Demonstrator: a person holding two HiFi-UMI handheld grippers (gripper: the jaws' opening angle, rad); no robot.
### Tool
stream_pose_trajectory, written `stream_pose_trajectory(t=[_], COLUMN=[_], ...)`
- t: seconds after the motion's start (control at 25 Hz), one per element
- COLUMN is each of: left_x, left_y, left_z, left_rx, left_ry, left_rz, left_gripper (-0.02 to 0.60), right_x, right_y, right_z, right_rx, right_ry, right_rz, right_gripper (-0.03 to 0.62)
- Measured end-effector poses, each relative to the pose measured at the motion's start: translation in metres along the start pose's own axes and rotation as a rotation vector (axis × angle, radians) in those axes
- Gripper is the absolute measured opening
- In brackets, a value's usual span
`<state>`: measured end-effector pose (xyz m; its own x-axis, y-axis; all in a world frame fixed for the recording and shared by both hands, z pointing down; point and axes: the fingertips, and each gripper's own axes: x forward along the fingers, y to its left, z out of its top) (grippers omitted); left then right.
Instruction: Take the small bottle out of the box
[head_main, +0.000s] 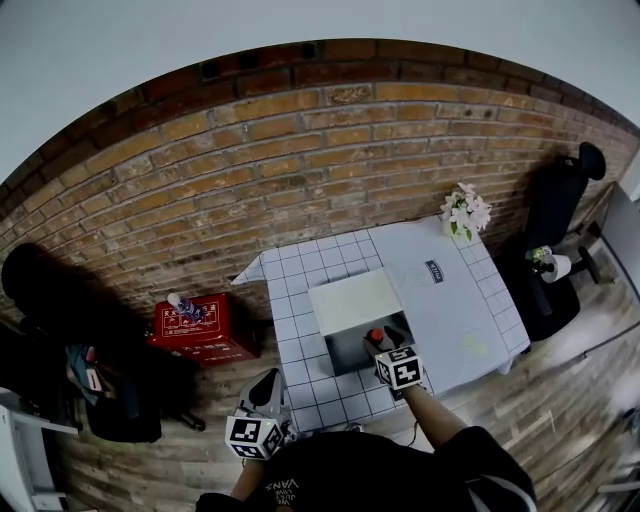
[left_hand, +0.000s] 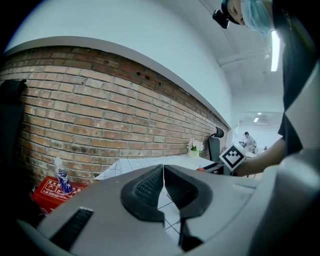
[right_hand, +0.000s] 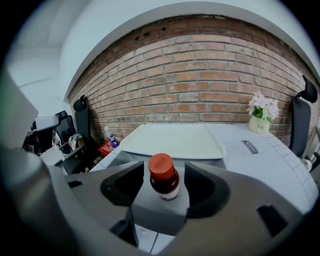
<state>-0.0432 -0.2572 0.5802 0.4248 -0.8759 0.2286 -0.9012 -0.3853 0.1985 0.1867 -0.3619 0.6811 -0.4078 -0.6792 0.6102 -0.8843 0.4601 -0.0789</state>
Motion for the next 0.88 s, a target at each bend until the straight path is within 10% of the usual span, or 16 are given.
stream_pose_trajectory(t=[0.88], left_x=[-0.012], left_y=[0.009], left_z=[-0.001], left_rx=[-0.021], left_ry=[-0.011], left_rz=[0.05], left_gripper=[0.012], right_x=[0.02], right_y=[0.002], right_z=[-0.022], right_rx=[-0.124], right_ry=[0.196], right_rz=[-0.03], right_gripper=[0.207])
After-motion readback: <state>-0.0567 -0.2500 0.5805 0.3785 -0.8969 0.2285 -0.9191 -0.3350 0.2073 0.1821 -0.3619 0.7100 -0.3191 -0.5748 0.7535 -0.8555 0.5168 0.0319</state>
